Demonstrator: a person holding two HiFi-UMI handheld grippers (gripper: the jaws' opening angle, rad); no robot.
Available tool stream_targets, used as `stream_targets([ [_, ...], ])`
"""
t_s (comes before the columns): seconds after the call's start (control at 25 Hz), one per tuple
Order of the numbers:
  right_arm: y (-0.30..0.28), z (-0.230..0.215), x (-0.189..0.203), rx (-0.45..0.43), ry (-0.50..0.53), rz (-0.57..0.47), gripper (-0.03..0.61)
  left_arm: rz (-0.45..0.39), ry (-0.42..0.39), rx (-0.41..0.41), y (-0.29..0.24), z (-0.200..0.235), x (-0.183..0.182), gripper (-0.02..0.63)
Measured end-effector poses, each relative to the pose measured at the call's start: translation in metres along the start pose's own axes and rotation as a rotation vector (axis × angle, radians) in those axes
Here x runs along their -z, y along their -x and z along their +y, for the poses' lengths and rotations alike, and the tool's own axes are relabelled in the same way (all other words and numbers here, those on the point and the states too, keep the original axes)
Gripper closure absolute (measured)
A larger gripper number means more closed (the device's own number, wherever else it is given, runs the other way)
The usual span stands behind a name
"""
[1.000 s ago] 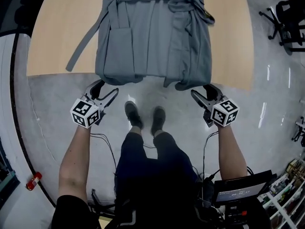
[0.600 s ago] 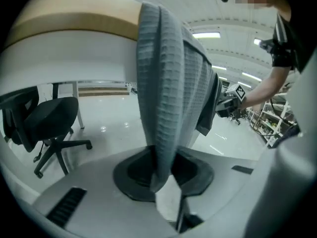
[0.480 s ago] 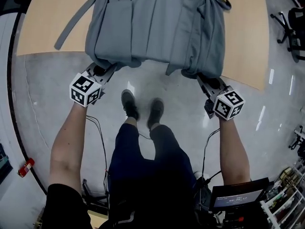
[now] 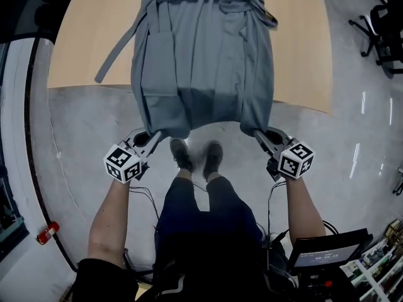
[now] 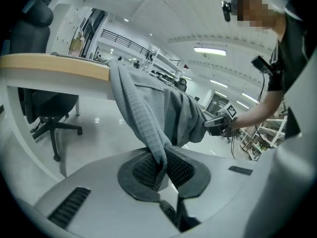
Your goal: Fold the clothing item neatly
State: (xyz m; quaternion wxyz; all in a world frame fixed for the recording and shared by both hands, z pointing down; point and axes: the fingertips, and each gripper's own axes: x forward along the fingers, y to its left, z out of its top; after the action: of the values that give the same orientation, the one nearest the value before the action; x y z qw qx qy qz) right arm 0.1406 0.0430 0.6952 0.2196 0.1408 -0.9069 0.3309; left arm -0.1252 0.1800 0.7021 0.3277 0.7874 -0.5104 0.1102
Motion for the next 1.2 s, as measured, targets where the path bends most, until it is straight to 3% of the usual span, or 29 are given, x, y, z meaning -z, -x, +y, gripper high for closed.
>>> stream_targets([
  [0.28,0.021,0.021,-0.010,0.008,-0.045,-0.003,0.558,-0.029,0.026,0.041,0.020,-0.022,-0.012,0.600],
  [0.72,0.012,0.026,-0.009,0.056,-0.096,-0.019,0.558,0.030,-0.022,0.102,-0.010,0.000,0.012,0.600],
  [0.8,0.014,0.037,-0.013,0.039,-0.098,-0.023,0.558,0.037,0.019,0.124,-0.003,-0.004,0.009,0.600],
  [1.0,0.037,0.074,-0.040,0.003,-0.133,-0.048,0.557,0.008,0.225,0.176,0.048,-0.029,-0.018,0.600],
  [1.2,0.065,0.092,-0.085,0.044,-0.120,-0.049,0.557,-0.010,0.203,0.173,0.091,-0.040,-0.063,0.600],
])
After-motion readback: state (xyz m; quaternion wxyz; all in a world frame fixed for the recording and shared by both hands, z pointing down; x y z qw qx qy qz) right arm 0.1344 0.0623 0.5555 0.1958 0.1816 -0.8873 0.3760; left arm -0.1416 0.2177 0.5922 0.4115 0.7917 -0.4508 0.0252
